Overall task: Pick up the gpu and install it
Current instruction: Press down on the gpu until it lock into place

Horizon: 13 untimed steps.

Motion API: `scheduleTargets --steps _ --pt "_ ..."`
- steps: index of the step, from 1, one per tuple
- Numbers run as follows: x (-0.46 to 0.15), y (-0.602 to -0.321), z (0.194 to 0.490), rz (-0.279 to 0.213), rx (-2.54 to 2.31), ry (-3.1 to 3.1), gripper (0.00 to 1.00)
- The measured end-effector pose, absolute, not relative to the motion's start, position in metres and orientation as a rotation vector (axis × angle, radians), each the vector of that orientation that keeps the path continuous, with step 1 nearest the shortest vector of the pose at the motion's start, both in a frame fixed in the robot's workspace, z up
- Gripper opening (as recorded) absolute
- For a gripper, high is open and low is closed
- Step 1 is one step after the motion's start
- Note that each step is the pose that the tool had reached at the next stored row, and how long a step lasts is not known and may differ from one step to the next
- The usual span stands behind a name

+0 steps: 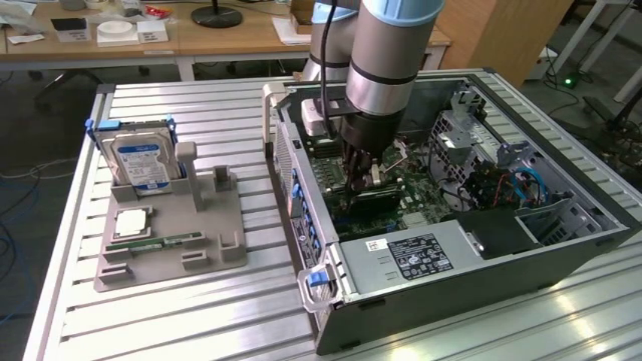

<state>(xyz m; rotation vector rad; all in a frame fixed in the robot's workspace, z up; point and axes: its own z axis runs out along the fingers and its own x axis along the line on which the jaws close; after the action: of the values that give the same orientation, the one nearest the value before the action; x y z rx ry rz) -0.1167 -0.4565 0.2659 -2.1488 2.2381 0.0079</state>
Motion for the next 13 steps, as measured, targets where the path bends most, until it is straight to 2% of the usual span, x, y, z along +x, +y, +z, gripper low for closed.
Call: scheduleTargets --steps 13 --pt "-0.13 -0.456 0.282 0.008 -2.151 2.236 0.11"
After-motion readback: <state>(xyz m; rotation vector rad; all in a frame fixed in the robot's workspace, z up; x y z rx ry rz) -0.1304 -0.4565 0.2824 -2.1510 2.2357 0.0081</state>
